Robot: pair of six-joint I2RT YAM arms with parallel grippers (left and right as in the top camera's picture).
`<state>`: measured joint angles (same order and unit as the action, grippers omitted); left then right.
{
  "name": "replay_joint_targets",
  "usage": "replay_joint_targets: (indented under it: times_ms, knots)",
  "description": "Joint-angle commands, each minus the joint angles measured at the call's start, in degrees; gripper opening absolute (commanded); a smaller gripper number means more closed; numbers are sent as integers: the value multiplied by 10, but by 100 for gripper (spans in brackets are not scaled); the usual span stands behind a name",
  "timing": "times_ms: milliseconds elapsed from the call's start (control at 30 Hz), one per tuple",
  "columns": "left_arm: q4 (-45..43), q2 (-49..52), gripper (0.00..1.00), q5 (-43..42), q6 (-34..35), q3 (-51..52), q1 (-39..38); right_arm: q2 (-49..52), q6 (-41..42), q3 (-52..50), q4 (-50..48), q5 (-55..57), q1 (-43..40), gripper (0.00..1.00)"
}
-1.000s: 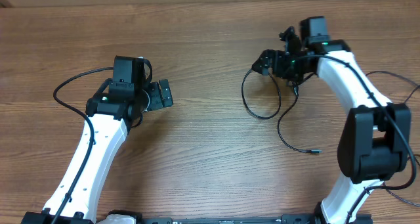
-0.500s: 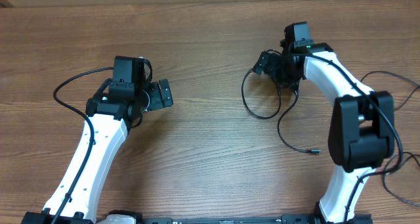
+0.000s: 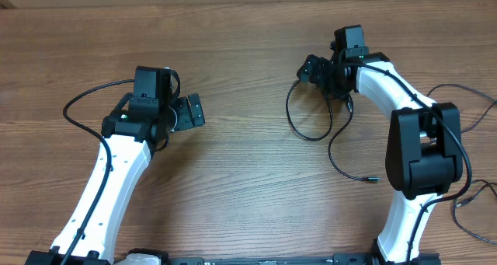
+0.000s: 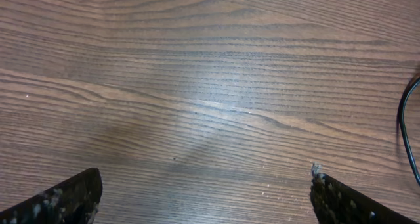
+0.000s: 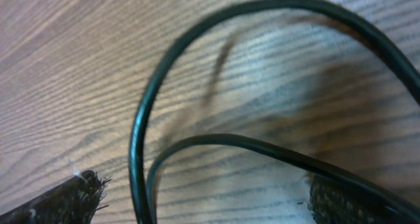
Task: Untangle cables
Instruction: 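Reach the right gripper left to the remaining cable and grasp it, then pull the grasped cable up-right toward the right table edge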
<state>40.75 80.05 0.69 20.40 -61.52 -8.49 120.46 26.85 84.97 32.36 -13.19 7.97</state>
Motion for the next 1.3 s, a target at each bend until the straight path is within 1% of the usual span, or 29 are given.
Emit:
replay_joint_targets:
  times_ms: [0,300,367,633,700,733,800,833,867,1267]
  knots:
    - [-1,2,100,-3,-11,-5,2,1,2,9,-19,5,3,100]
    - [-1,2,100,-3,-11,-5,2,2,4,5,-49,7,3,100]
    - [-1,2,100,-3,-11,-5,2,3,4,3,-49,7,3,97]
    - [-1,2,100,-3,-11,-5,2,26,4,-18,-47,7,3,63]
    - [-1,2,100,-3,-11,-5,2,31,4,-25,-47,7,3,47]
    - [-1,2,100,-3,-11,-5,2,31,5,-30,-47,7,3,33]
    - [-1,2,100,-3,-11,-5,2,31,20,-37,-45,7,3,13]
    - [-1,2,100,-3,-11,-5,2,31,24,-37,-43,7,3,7]
    - [-1,2,100,-3,-11,-5,2,31,24,-37,-42,7,3,4]
    - [-1,2,100,-3,-11,-5,2,16,23,-35,-22,8,3,4]
